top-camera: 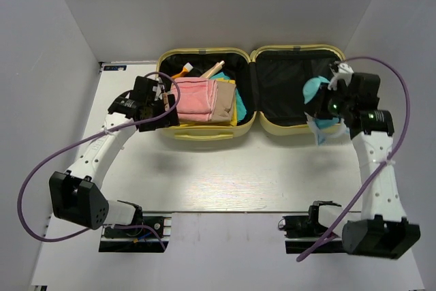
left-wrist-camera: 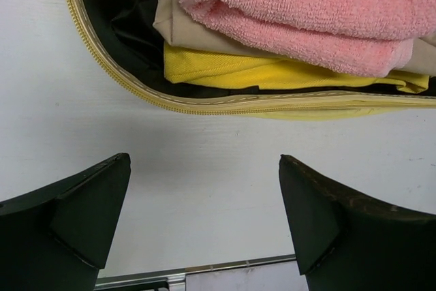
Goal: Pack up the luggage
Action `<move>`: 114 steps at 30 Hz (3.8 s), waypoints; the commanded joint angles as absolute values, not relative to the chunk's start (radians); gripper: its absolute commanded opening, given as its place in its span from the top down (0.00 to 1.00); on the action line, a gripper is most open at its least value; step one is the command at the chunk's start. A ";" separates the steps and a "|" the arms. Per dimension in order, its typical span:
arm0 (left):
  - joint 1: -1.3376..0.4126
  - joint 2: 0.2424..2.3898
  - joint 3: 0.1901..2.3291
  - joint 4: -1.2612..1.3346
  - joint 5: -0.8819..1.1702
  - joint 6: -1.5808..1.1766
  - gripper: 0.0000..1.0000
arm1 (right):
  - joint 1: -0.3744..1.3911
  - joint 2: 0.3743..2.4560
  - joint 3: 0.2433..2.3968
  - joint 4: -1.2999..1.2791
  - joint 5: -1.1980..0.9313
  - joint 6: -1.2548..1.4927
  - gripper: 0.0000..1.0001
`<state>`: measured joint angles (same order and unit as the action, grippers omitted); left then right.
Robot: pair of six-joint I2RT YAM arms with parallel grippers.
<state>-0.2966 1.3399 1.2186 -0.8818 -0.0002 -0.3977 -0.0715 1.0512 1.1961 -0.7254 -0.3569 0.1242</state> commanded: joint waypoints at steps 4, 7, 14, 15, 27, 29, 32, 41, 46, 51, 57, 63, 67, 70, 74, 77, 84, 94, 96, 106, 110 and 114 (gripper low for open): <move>-0.265 1.365 1.296 -0.867 0.006 -0.399 0.00 | 0.141 1.305 1.554 -0.702 -0.595 -0.171 1.00; -0.233 1.381 1.299 -0.859 0.012 -0.403 0.00 | 0.259 1.501 1.771 -0.744 -0.640 -0.311 1.00; -0.176 1.407 1.276 -0.851 0.067 -0.385 0.00 | 0.397 2.067 2.398 -1.016 -0.799 -0.704 1.00; -0.173 1.404 1.266 -0.836 0.077 -0.376 0.00 | 0.402 2.080 2.334 -0.912 -0.833 -0.710 1.00; -0.146 1.468 1.227 -0.785 0.201 -0.333 0.00 | 0.476 2.345 2.339 -0.281 -0.607 -0.664 1.00; -0.144 1.479 1.226 -0.782 0.207 -0.328 0.00 | 0.477 2.358 2.333 -0.204 -0.595 -0.620 1.00; -0.137 1.505 1.235 -0.779 0.225 -0.322 0.00 | 0.486 2.388 2.327 -0.183 -0.568 -0.610 1.00; -0.080 1.546 1.313 -0.782 0.241 -0.351 0.00 | 0.503 2.367 2.275 -0.273 -0.572 -0.643 0.72; -0.057 1.557 1.368 -0.778 0.244 -0.359 0.00 | 0.523 2.303 2.247 -0.311 -0.604 -0.600 0.63; -0.051 1.560 1.400 -0.776 0.242 -0.356 0.00 | 0.546 2.258 2.177 -0.160 -0.461 -0.445 0.09; -0.034 1.597 1.450 -0.798 0.207 -0.354 0.00 | 0.561 2.263 2.183 -0.041 -0.086 -0.266 0.09; -0.008 1.698 1.560 -0.802 0.152 -0.341 0.00 | 0.479 2.120 2.168 -0.291 0.357 -0.026 0.09; 0.020 1.799 1.618 -0.776 0.123 -0.288 0.00 | 0.359 1.950 1.988 -0.500 0.432 0.100 0.09; 0.020 1.858 1.651 -0.799 0.149 -0.264 0.00 | 0.249 1.823 1.776 -0.620 0.479 0.239 0.09; 0.020 1.864 1.576 -0.732 0.196 -0.253 0.00 | 0.045 1.658 1.507 -0.615 0.520 0.275 0.09; 0.015 1.867 1.542 -0.684 0.254 -0.253 0.00 | -0.060 1.586 1.428 -0.618 0.537 0.194 0.09; -0.031 1.922 1.537 -0.707 0.216 -0.259 0.17 | -0.284 1.536 1.244 -0.612 0.398 0.250 0.09; -0.106 1.948 1.490 -0.730 0.121 -0.267 0.37 | -0.367 1.634 1.227 -0.313 0.155 0.414 0.09; -0.113 1.948 1.486 -0.742 0.110 -0.268 0.42 | -0.365 1.646 1.210 -0.296 0.155 0.443 0.11; -0.120 1.910 1.499 -0.759 0.106 -0.284 0.76 | -0.345 1.579 1.056 -0.253 0.362 0.491 1.00; -0.135 1.899 1.480 -0.755 0.141 -0.295 0.97 | -0.310 1.476 1.095 -0.233 0.390 0.314 1.00; -0.170 1.870 1.422 -0.710 0.153 -0.313 1.00 | -0.201 1.410 1.231 -0.276 0.423 0.094 1.00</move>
